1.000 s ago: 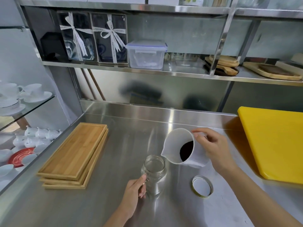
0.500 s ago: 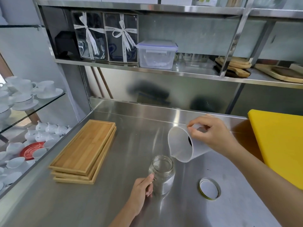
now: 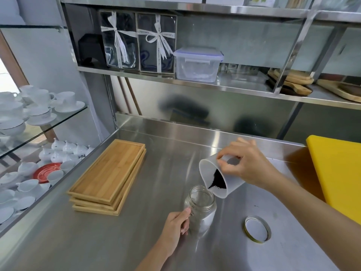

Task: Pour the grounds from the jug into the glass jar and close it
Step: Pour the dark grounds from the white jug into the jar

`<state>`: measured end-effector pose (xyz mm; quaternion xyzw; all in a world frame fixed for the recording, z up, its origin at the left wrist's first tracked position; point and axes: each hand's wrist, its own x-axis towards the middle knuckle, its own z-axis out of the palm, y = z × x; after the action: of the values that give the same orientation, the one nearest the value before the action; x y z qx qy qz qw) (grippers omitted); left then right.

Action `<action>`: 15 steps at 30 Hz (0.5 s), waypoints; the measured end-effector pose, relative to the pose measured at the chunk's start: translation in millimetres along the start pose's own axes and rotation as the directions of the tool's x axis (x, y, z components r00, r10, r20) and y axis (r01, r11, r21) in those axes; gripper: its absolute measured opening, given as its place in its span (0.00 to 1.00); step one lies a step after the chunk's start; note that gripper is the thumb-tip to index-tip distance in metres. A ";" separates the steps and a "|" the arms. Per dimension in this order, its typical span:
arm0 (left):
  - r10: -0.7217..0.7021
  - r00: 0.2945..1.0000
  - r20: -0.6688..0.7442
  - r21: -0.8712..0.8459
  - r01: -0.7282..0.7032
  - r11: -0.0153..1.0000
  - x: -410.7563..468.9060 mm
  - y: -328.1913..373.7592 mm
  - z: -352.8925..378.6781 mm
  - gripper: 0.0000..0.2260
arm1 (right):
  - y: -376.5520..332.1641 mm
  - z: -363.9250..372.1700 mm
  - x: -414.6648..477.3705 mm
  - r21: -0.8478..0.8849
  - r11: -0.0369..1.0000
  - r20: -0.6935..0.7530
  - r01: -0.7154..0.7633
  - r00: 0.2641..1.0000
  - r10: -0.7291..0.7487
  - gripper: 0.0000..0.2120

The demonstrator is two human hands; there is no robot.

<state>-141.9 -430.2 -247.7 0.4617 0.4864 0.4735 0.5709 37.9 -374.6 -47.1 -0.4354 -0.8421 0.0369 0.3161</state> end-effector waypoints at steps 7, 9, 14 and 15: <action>-0.002 1.000 -0.009 -0.007 0.002 1.000 -0.6 -0.2 0.3 0.25 | -1.0 8.7 4.1 -0.053 0.995 -0.014 0.085 0.996 -0.086 0.15; -0.001 1.000 -0.014 -0.011 0.000 1.000 -0.3 -0.2 0.7 0.25 | -0.1 11.1 4.5 -0.088 0.989 -0.008 0.123 0.992 -0.124 0.13; -0.005 1.000 -0.011 -0.009 0.005 1.000 -0.6 -0.1 1.2 0.24 | 1.6 15.6 3.5 -0.120 0.971 -0.005 0.205 0.978 -0.207 0.11; -0.004 1.000 -0.011 -0.009 0.004 1.000 -0.6 0.1 1.3 0.25 | 1.8 16.0 3.3 -0.127 0.968 0.001 0.217 0.976 -0.219 0.11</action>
<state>-140.7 -430.8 -247.4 0.4554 0.4884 0.4771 0.5713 28.8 -367.6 -58.8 -0.3598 -0.8834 -0.0545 0.2954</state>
